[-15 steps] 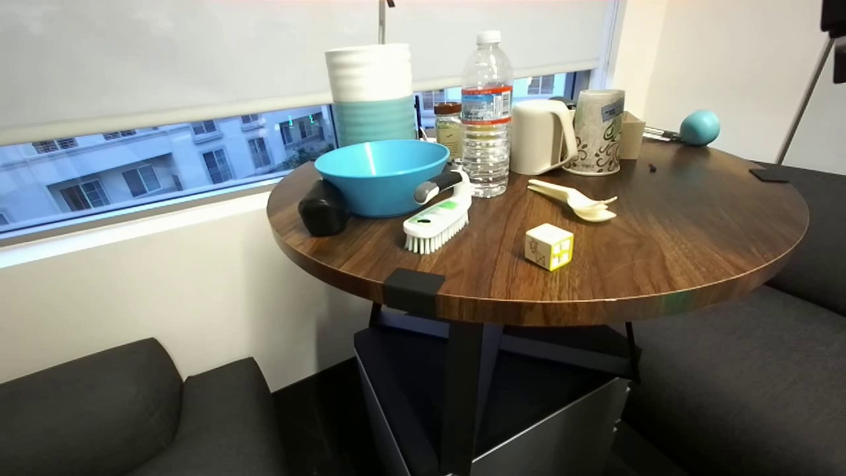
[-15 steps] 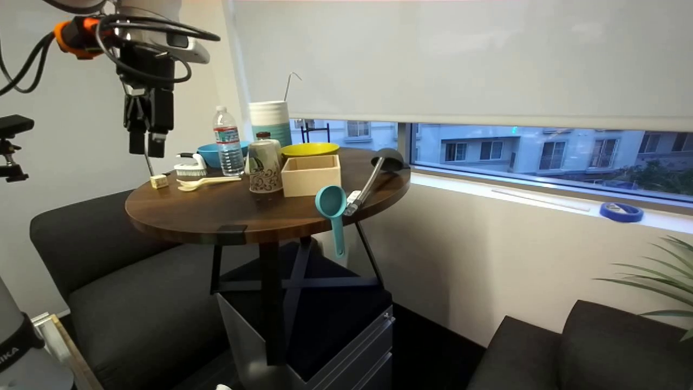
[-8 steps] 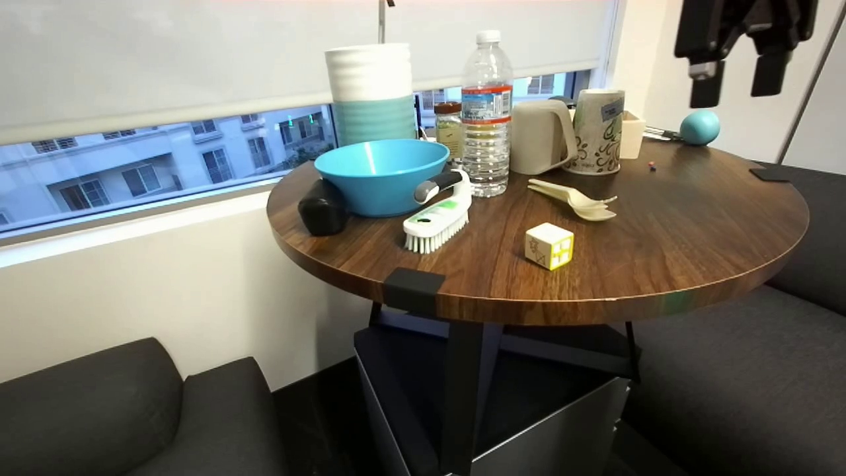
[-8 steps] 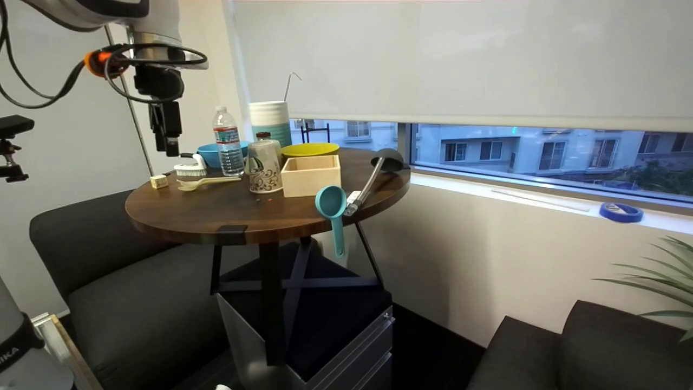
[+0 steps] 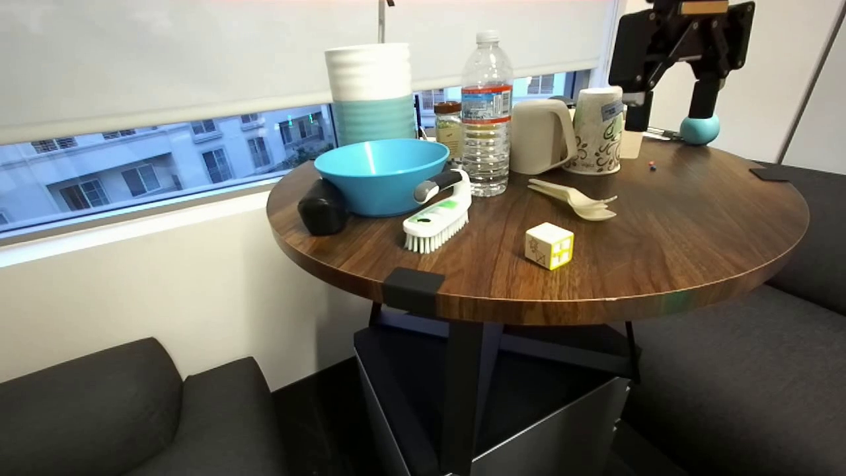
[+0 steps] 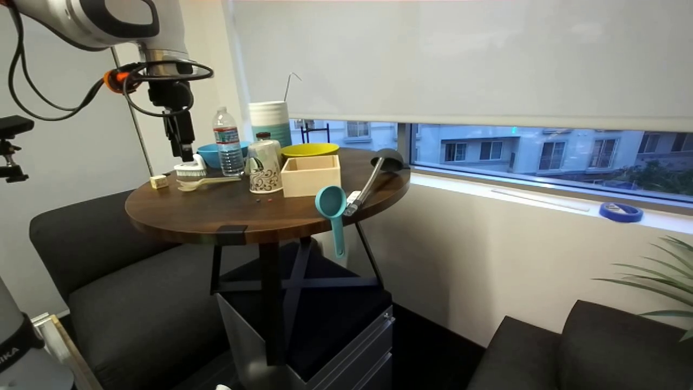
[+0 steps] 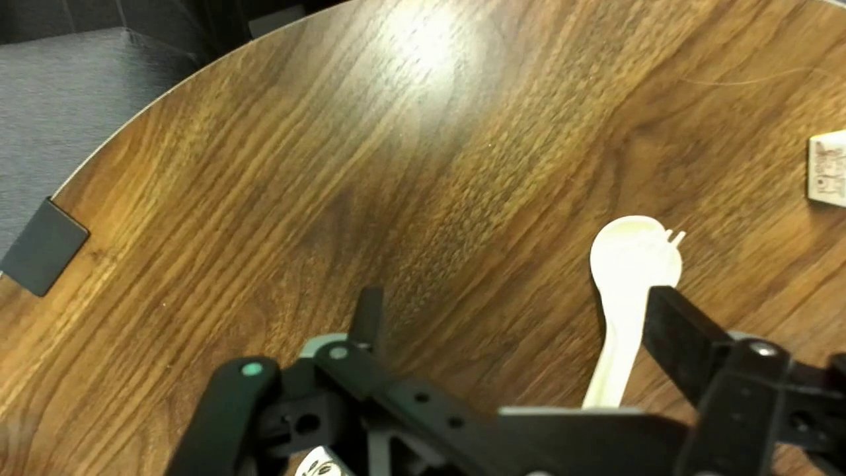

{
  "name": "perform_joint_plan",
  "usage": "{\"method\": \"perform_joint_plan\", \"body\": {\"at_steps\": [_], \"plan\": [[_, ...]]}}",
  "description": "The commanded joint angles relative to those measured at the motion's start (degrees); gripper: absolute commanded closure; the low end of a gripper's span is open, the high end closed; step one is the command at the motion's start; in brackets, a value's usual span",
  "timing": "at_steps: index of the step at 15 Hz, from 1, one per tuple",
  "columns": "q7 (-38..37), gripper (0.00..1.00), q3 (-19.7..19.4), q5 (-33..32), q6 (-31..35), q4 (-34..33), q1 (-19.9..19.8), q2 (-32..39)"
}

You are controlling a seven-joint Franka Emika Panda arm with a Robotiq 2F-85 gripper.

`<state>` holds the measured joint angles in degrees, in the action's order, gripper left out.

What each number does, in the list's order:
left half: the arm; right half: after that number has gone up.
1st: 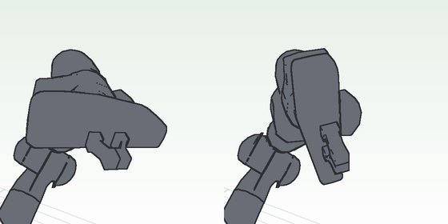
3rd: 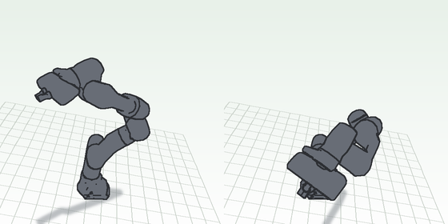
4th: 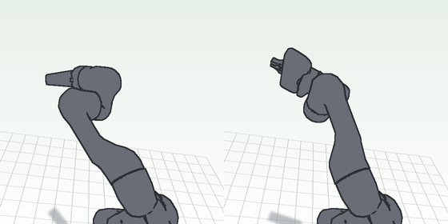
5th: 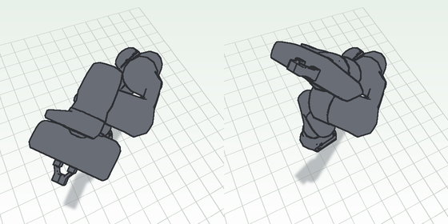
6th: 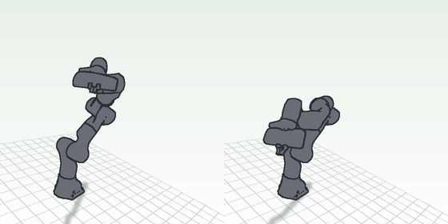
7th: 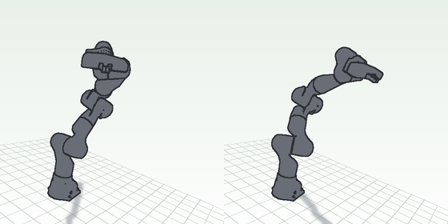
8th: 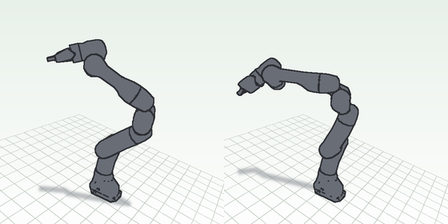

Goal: Rearrange the wooden cutlery

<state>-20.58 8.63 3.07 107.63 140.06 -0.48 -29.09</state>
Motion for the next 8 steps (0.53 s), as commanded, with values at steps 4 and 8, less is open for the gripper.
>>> {"method": "perform_joint_plan", "body": {"at_steps": [4,8], "plan": [[0.13,0.00,0.41,5.89,2.08,0.69,3.70,0.84],[-0.48,0.00,1.98,5.80,7.99,1.32,5.01,2.61]]}}
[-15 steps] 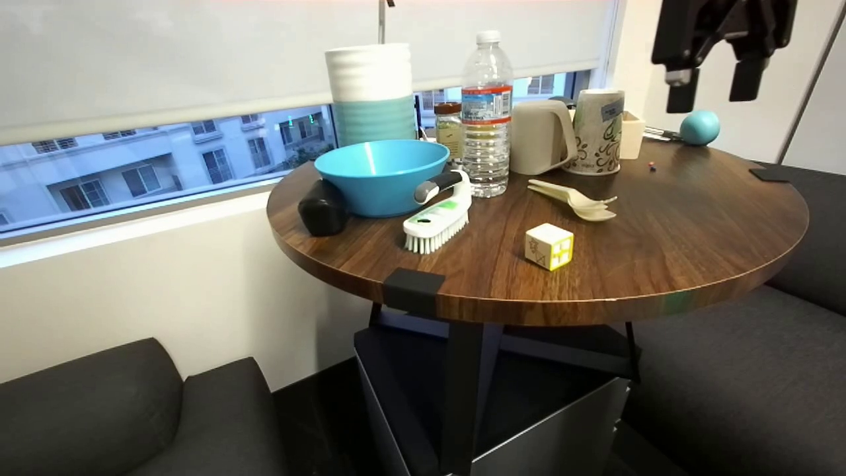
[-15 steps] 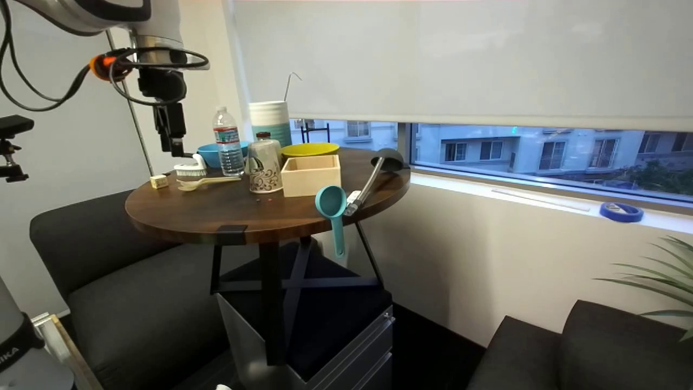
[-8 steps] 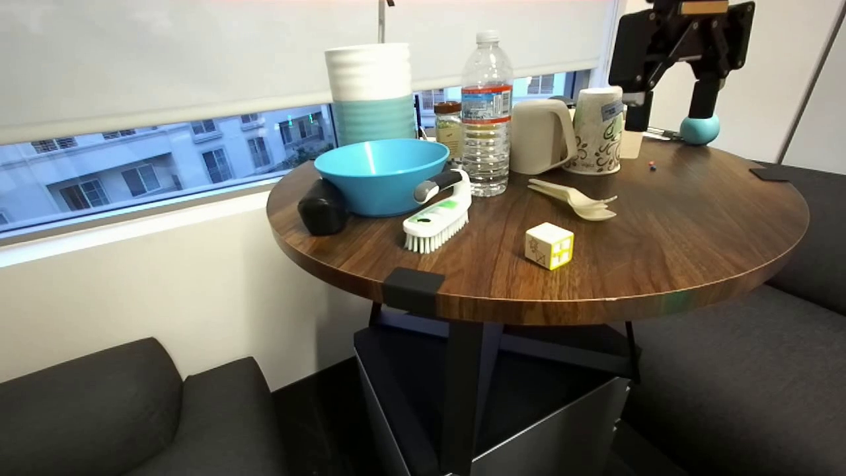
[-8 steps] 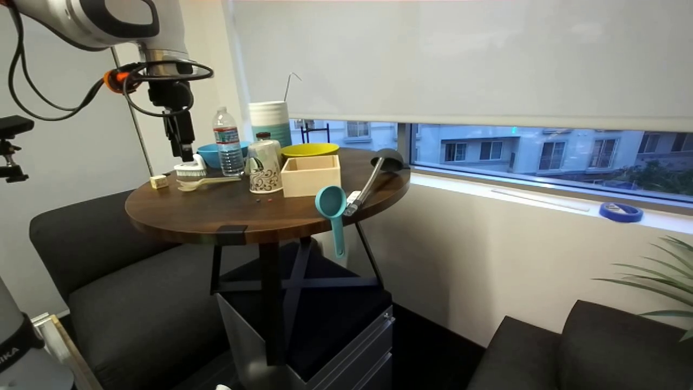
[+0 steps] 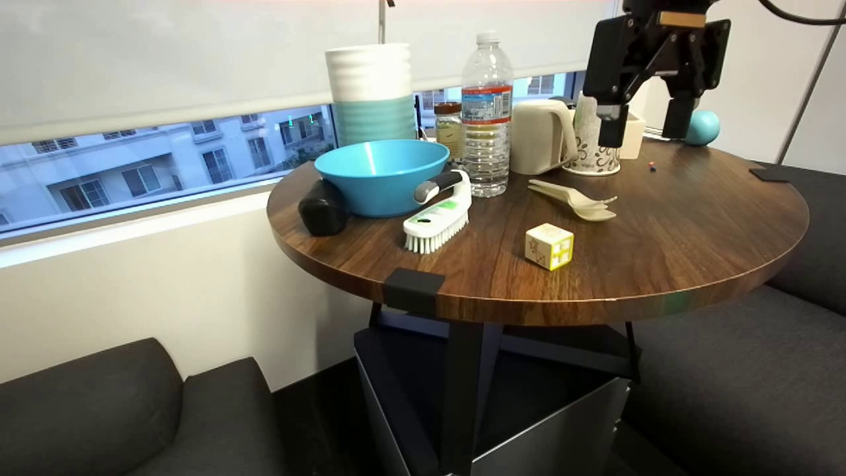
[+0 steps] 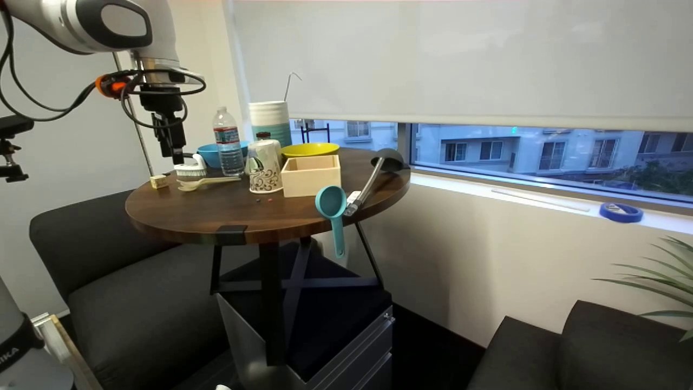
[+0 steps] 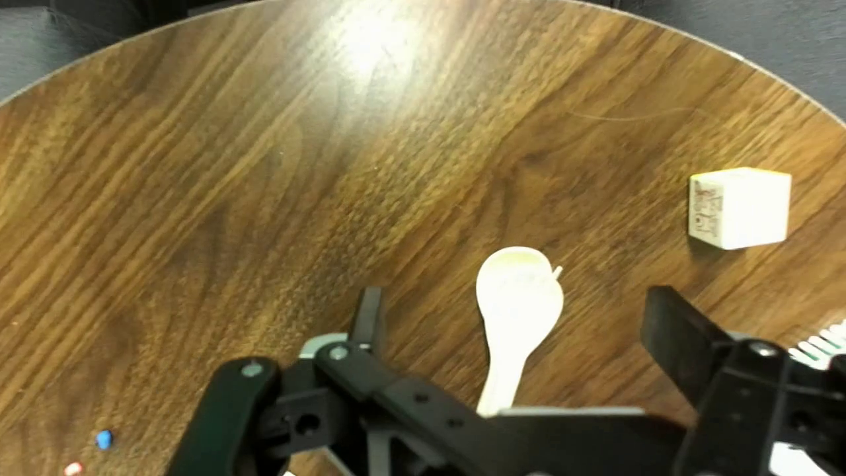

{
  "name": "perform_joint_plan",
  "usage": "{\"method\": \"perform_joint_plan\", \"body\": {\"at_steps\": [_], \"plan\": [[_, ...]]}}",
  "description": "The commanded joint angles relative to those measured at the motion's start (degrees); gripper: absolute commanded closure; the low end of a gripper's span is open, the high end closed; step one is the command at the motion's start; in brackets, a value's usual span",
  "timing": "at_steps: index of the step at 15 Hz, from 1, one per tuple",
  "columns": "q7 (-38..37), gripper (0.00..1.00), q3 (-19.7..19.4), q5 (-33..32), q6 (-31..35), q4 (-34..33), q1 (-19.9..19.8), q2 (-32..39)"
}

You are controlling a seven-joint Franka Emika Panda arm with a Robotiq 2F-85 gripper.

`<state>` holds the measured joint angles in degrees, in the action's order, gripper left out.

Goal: Rearrange the wooden cutlery

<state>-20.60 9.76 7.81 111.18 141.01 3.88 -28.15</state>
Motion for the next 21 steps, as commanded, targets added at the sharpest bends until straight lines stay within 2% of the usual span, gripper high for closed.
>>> {"method": "perform_joint_plan", "body": {"at_steps": [1,7,8,9,11,13,14,15,17,19,20,21], "plan": [[-0.49,0.00,1.11,0.79,6.65,0.42,0.75,2.38],[-0.95,0.00,1.40,-0.88,13.84,0.57,0.14,8.35],[-0.94,0.04,1.15,-0.68,14.40,0.40,0.11,9.33],[-0.99,0.24,1.03,-0.65,15.03,0.30,0.09,10.15],[-1.16,0.31,0.84,-0.69,16.01,0.12,0.16,11.54],[-1.32,0.47,0.72,-0.72,16.82,0.03,0.26,12.55],[-1.41,0.44,0.65,-0.79,17.13,-0.07,0.25,12.92],[-1.52,0.20,0.61,-0.94,17.57,-0.05,0.21,13.17],[-1.70,0.15,0.49,-0.94,18.00,-0.23,0.20,13.42],[-2.11,0.03,0.43,-1.25,17.89,-0.40,0.09,13.35],[-2.29,0.01,0.38,-1.34,17.73,-0.53,0.04,13.15],[-2.48,0.04,0.34,-1.37,17.68,-0.65,-0.01,13.04]]}}
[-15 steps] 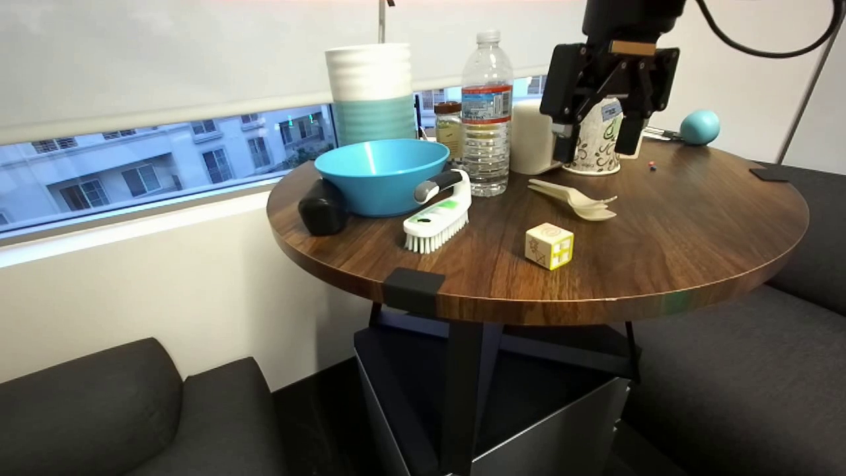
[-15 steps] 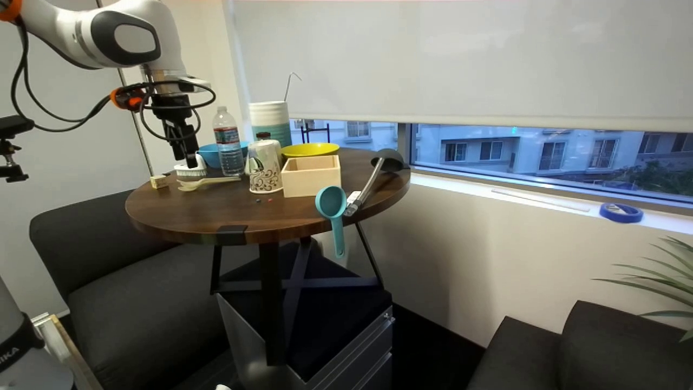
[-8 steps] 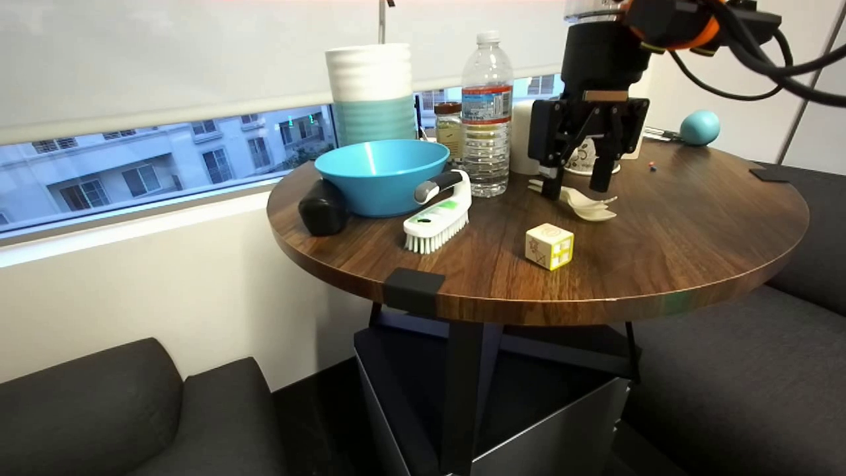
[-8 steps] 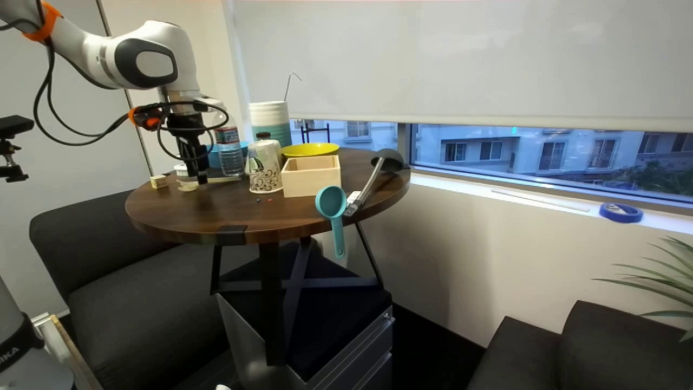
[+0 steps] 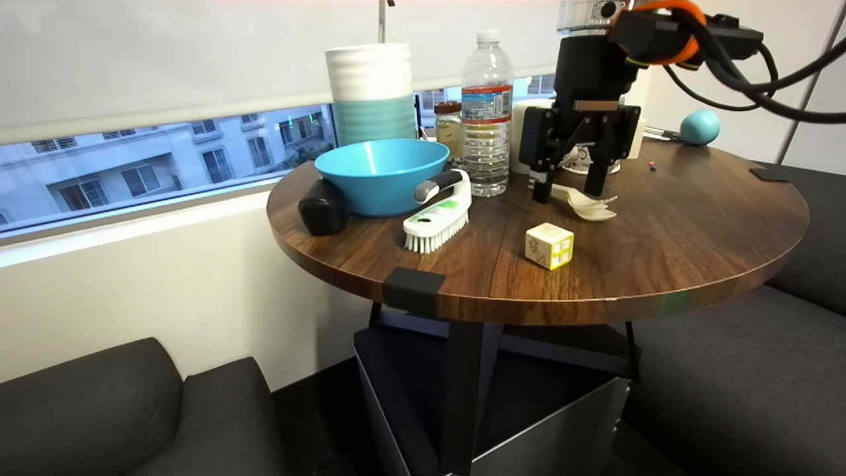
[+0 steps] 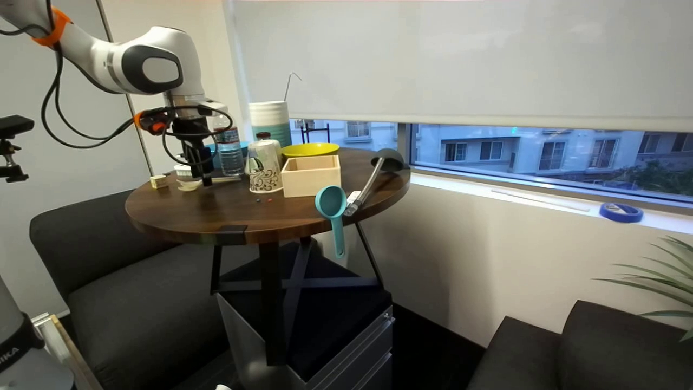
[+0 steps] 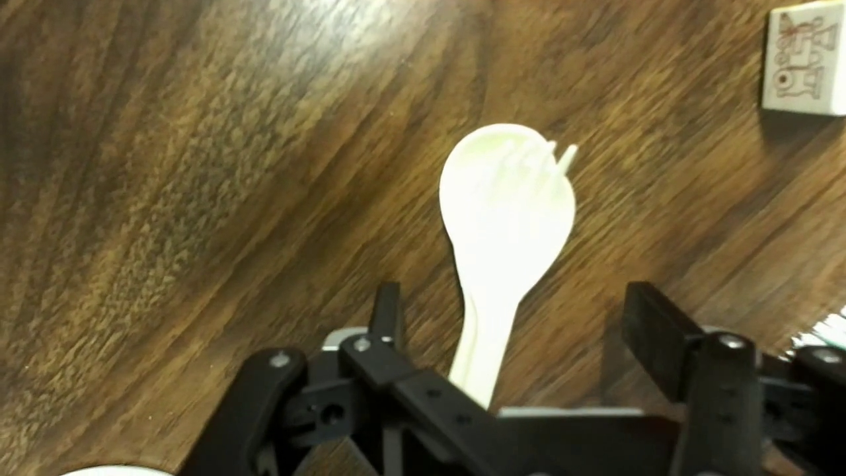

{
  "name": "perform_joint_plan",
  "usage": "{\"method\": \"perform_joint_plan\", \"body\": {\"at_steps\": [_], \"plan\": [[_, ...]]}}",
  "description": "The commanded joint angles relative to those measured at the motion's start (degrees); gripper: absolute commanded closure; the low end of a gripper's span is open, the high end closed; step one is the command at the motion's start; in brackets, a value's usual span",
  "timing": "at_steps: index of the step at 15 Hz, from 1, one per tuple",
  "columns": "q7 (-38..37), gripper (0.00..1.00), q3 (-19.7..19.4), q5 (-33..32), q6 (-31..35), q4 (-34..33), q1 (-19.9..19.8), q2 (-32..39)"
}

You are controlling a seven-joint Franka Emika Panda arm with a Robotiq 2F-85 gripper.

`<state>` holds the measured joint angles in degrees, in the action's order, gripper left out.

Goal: Rearrange the wooden cutlery

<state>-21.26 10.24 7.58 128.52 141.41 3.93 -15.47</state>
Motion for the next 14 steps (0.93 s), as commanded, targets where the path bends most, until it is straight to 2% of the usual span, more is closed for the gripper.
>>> {"method": "perform_joint_plan", "body": {"at_steps": [1,2,3,4,5,7,9,11,14], "plan": [[-2.01,0.09,-0.15,-1.27,0.34,-1.18,-0.11,0.21],[-2.22,0.15,-0.16,-1.39,0.22,-1.40,-0.16,0.05],[-2.39,0.16,-0.21,-1.48,0.19,-1.63,-0.21,-0.05],[-2.55,0.25,-0.26,-1.59,0.13,-1.80,-0.25,-0.15],[-2.67,0.25,-0.31,-1.58,0.11,-1.92,-0.25,-0.17],[-2.78,0.40,-0.42,-1.58,0.14,-2.08,-0.26,-0.08],[-2.83,0.43,-0.48,-1.61,0.11,-2.03,-0.27,0.04],[-2.82,0.36,-0.51,-1.60,0.14,-1.96,-0.27,0.01],[-2.90,0.40,-0.61,-1.66,0.14,-1.90,-0.35,-0.10]]}}
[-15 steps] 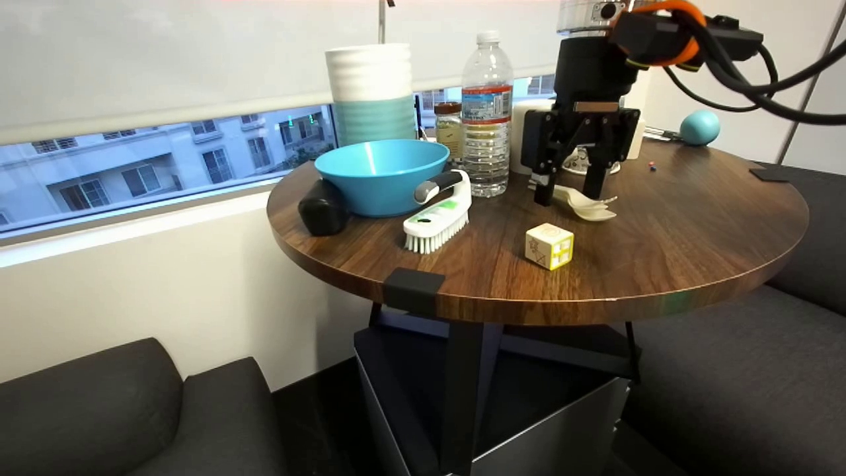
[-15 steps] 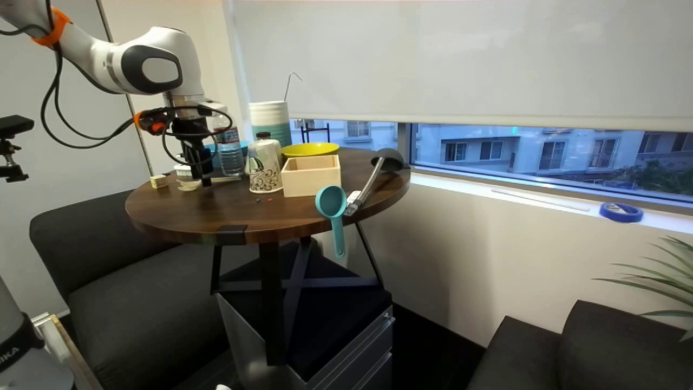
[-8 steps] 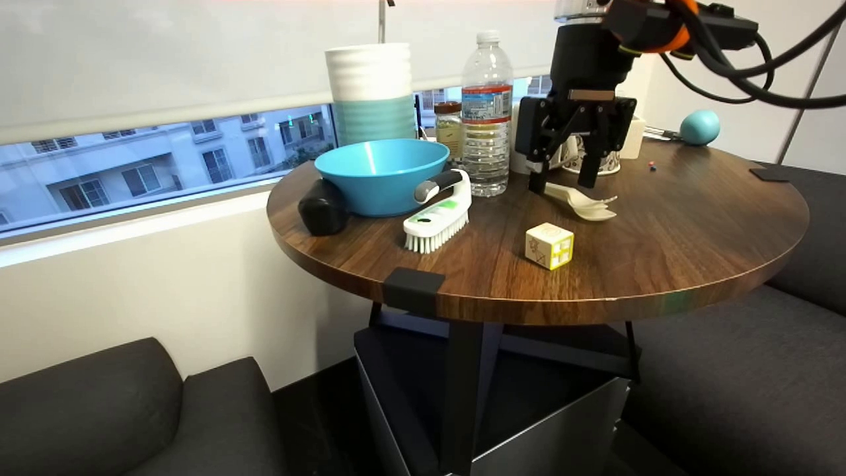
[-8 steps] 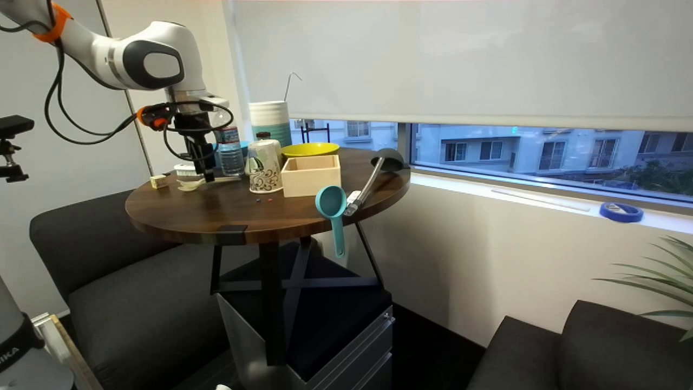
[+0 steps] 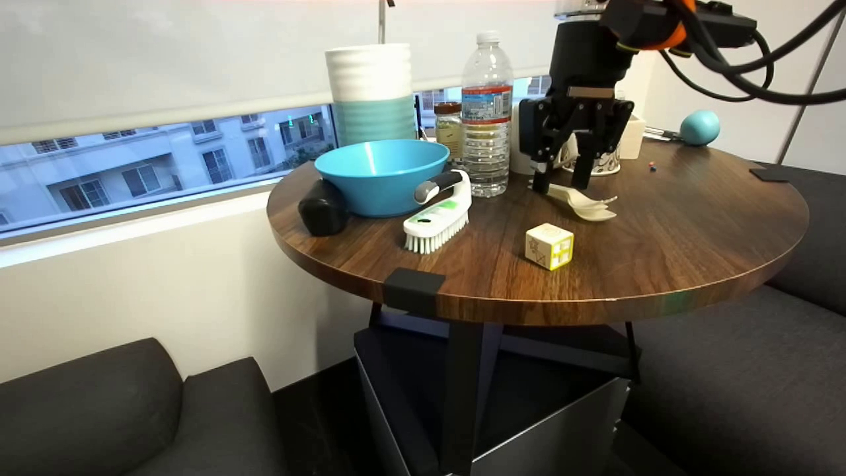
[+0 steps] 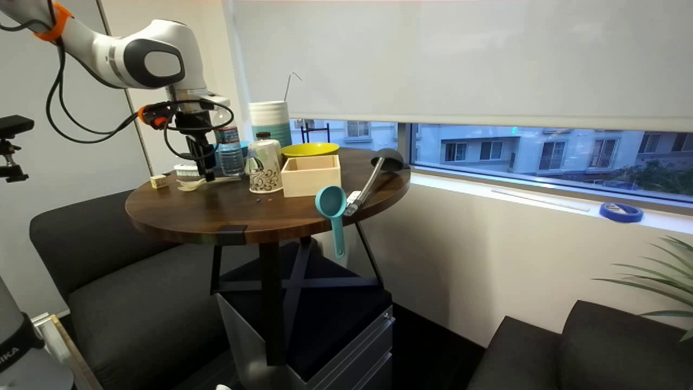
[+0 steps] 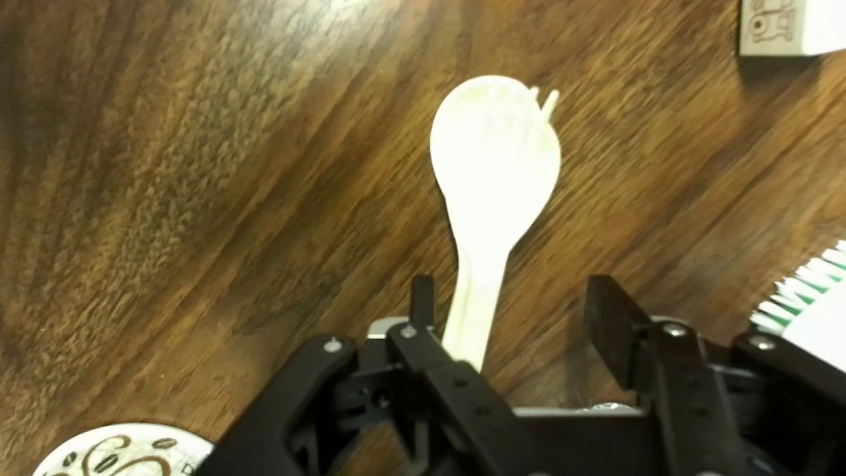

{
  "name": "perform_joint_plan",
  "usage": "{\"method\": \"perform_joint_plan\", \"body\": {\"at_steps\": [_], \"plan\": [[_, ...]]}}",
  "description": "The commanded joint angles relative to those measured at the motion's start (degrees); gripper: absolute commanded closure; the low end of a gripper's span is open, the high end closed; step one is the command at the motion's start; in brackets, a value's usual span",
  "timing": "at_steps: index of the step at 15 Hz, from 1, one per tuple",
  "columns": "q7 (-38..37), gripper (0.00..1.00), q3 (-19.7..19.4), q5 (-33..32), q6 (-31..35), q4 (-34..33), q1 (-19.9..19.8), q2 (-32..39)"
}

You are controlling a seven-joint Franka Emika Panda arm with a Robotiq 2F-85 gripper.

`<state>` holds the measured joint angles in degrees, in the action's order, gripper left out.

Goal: Rearrange the wooden cutlery

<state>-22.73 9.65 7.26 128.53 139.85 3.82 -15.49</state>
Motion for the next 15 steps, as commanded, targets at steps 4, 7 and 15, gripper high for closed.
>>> {"method": "perform_joint_plan", "body": {"at_steps": [4,7,15], "plan": [[-1.57,0.43,-0.15,-1.46,0.16,-0.23,-0.37,-0.11],[-1.59,0.42,-0.27,-1.43,0.10,-0.21,-0.45,-0.10],[-1.69,0.60,-0.47,-1.66,0.03,-0.25,-0.70,-0.05]]}}
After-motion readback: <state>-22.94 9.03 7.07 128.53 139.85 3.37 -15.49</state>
